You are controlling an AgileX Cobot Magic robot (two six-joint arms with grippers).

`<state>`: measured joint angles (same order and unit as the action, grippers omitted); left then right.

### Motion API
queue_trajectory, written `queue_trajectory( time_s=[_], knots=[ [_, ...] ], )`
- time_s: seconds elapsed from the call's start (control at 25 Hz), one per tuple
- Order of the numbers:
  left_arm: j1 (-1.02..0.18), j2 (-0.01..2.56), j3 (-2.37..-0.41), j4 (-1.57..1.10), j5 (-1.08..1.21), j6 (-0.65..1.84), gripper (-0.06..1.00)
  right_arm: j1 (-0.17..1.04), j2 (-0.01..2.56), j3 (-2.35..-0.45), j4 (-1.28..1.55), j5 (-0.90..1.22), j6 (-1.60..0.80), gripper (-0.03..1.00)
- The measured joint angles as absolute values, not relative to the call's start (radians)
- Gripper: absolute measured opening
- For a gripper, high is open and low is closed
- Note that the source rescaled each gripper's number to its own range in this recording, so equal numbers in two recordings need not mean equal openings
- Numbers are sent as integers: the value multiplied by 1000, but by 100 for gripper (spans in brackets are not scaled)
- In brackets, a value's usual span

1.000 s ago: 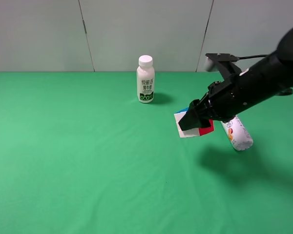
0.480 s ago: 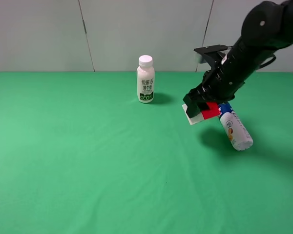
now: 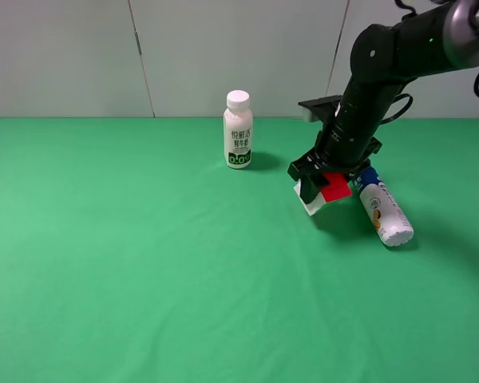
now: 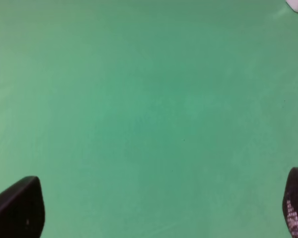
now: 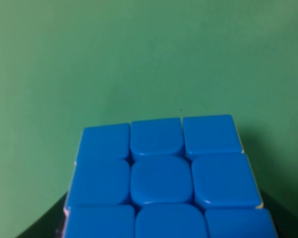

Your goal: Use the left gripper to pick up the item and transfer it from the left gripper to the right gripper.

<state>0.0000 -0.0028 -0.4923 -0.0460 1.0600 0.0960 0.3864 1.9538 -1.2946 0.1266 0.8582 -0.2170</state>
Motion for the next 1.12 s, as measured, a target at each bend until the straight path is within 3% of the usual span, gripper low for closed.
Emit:
queue_trajectory(
  time_s=[0.64, 0.68, 0.76, 0.84, 0.96, 1.12],
  knots=[
    [0, -3, -492, -46, 1060, 96, 90, 386, 1977, -1298, 99, 866, -207, 0],
    [0, -3, -492, -46, 1060, 96, 90, 386, 1977, -1298, 99, 866, -207, 6],
    [0, -3, -492, -47, 1060, 96, 90, 386, 1977, -1298, 100, 864, -202, 58],
    [0, -3, -492, -48, 1060, 96, 90, 386, 1977, -1298, 100, 860, -192, 83],
    [0, -3, -492, -48, 1060, 96, 90, 386, 1977, -1298, 100, 858, -189, 96],
    [0, -3, -492, -48, 1060, 96, 90, 386, 1977, -1298, 100, 858, -189, 98]
  ],
)
